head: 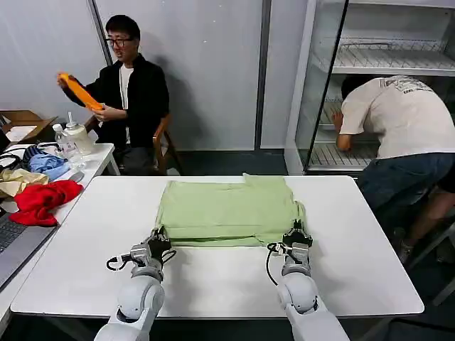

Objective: Fold and organize the clothes.

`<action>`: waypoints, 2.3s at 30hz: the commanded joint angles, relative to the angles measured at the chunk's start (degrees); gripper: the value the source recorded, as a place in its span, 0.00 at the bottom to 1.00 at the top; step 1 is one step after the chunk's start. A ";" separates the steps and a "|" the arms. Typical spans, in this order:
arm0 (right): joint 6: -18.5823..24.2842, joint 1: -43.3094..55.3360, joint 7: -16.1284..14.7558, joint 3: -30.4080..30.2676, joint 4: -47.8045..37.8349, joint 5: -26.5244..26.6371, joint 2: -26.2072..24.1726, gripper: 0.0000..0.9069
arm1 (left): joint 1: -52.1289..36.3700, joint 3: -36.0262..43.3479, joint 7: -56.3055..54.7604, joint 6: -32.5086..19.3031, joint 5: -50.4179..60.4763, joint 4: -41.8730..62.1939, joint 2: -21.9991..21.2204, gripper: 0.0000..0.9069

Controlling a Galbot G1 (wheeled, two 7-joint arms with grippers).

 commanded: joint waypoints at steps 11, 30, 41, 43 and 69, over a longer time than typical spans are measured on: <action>-0.10 -1.62 0.92 0.45 2.00 -0.88 0.11 1.00 | 0.26 -1.11 1.26 -1.49 -2.24 -1.28 0.80 1.00; -1.80 -10.53 2.07 3.63 10.94 1.70 -2.26 1.00 | 8.69 -2.04 0.70 -0.57 2.40 -7.21 1.73 1.00; -1.84 -11.32 1.47 1.99 8.06 3.22 -0.83 0.23 | 7.37 -0.57 0.94 -0.44 0.54 -5.20 0.76 0.18; -1.94 -11.20 1.06 1.67 7.51 3.53 -0.25 0.00 | 6.98 -0.20 0.94 -0.21 -0.32 -4.75 0.47 0.02; -3.42 -13.01 0.46 1.23 10.15 8.74 0.84 0.00 | 8.03 -0.19 0.98 -0.65 -0.36 -4.53 0.19 0.02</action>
